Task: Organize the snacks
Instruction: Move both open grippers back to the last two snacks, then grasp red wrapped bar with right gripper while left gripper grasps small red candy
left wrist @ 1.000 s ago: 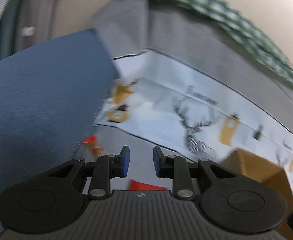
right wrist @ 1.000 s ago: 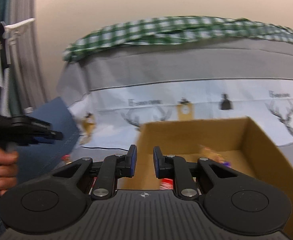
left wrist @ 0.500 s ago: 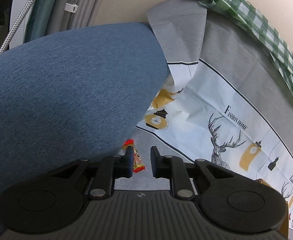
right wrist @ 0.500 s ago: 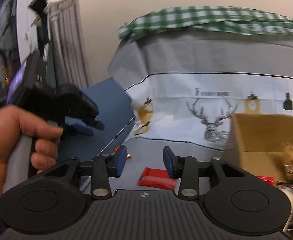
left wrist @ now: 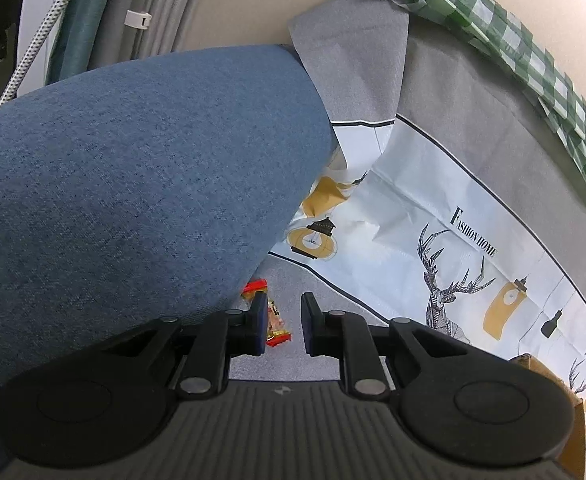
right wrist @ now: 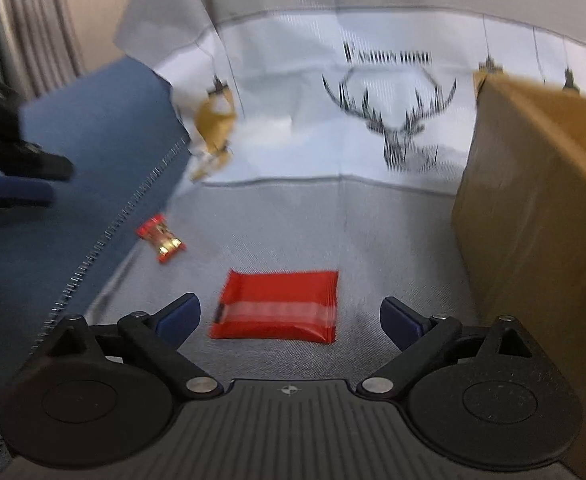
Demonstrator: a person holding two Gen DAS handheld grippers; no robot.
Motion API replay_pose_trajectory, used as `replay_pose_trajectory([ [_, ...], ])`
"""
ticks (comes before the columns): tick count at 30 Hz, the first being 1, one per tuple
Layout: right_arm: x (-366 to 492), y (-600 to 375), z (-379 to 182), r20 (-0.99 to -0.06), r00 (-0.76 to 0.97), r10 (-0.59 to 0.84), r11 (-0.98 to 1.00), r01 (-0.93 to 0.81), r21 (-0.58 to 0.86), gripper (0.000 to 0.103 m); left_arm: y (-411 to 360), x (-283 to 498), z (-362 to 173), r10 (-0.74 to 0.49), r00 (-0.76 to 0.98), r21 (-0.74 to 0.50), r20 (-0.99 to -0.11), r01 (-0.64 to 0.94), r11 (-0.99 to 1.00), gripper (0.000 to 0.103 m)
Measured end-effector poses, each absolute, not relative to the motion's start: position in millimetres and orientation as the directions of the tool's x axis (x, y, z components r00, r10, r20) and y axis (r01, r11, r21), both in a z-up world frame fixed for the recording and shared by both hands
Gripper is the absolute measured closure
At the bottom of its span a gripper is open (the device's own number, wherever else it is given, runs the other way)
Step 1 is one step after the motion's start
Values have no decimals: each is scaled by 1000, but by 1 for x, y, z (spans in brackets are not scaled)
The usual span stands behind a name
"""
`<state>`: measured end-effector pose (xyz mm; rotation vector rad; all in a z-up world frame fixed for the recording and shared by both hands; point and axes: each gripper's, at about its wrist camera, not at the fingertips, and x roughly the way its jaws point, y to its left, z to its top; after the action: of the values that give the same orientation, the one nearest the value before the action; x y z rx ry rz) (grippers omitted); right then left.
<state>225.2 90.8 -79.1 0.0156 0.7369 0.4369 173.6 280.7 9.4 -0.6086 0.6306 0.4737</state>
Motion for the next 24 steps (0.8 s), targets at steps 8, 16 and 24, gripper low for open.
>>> replay_pose_trajectory([
  [8,235,118,-93,-666,631,397,896,-424,133,2,278,178,6,222,708,-363,-670,-574,734,82],
  [16,234,123,-89,-640,671,373,899,-432,71,35,278,180,5,222,708,-362,-670,-573,735,82],
  [24,221,100,-71,-633,665,395,891,-446,87,46,280,182,3,194,712,-386,-675,-565,730,82],
])
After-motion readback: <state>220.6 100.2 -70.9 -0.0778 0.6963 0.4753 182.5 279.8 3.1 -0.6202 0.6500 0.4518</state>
